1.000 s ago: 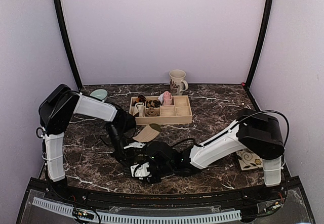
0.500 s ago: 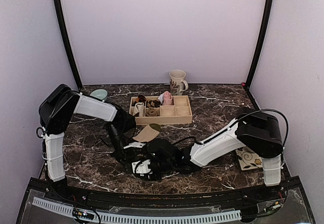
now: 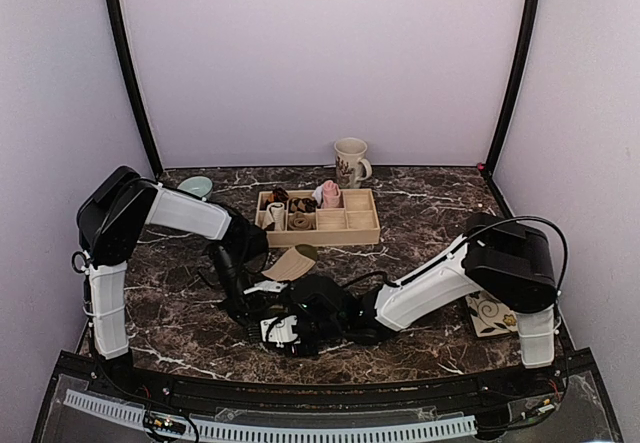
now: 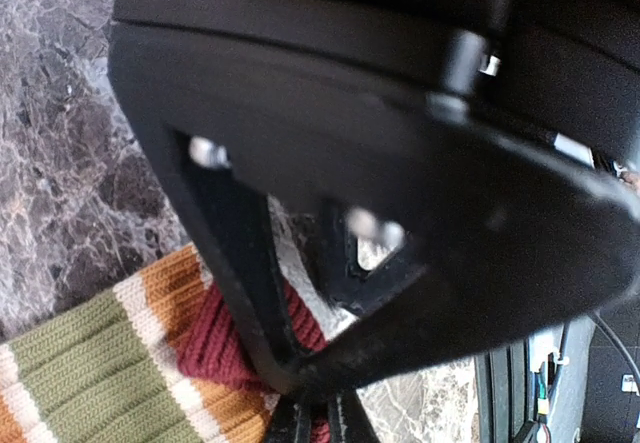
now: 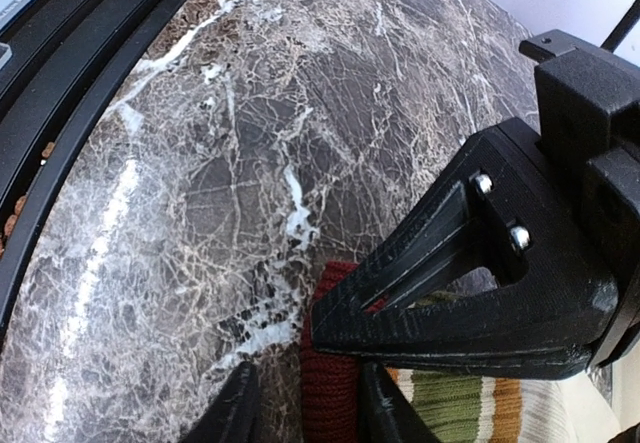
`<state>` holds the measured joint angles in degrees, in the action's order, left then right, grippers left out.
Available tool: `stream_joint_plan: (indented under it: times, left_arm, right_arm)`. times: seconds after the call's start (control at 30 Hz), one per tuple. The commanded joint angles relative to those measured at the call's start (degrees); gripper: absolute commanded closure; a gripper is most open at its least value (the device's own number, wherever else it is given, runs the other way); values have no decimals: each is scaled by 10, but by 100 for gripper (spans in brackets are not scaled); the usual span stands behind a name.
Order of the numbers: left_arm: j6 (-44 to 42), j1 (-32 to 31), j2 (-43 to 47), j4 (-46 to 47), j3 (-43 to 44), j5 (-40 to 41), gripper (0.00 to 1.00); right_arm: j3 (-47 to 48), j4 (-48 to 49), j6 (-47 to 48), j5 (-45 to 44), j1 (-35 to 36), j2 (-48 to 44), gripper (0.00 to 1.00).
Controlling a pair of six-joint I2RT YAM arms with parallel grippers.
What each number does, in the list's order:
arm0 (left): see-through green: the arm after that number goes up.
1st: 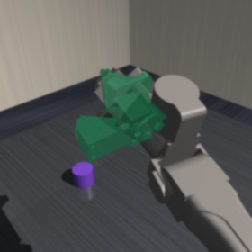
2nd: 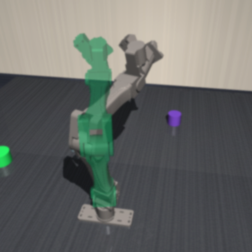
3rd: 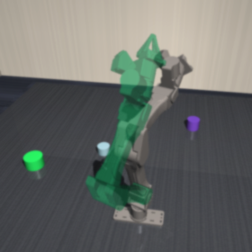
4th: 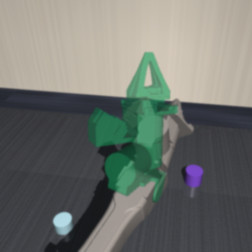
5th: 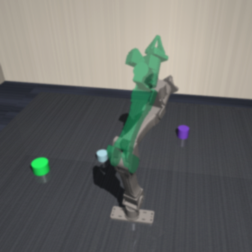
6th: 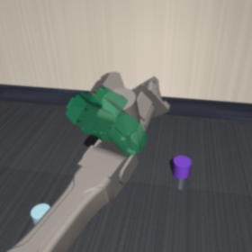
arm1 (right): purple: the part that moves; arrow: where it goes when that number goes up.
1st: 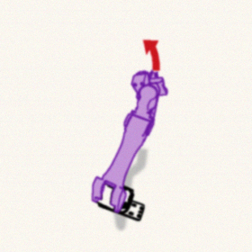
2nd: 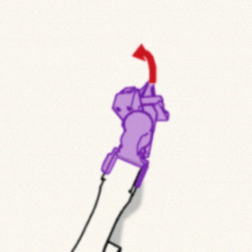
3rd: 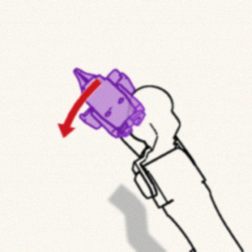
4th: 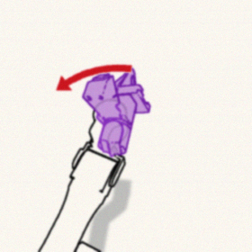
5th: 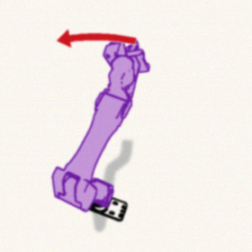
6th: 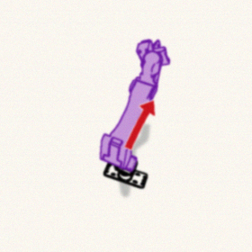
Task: Roll the socks
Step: Roll the sock at the center of the board.
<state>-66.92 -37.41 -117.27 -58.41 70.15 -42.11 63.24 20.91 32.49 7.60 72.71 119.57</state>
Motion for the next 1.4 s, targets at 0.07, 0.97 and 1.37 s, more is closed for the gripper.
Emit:
stream_joint_plan:
  times: [0.07, 0.97, 1.37]
  left_arm:
    - [9, 0, 2, 19, 2, 35, 96]
    - [54, 168, 252, 171, -201, 29, 59]
    - [64, 146, 321, 217, -244, 33, 60]
  right_arm:
    - [-50, -36, -40, -13, -9, 17, 77]
    - [20, -150, -193, 150, -56, 51, 100]
    - [65, -238, -302, 244, -107, 75, 100]
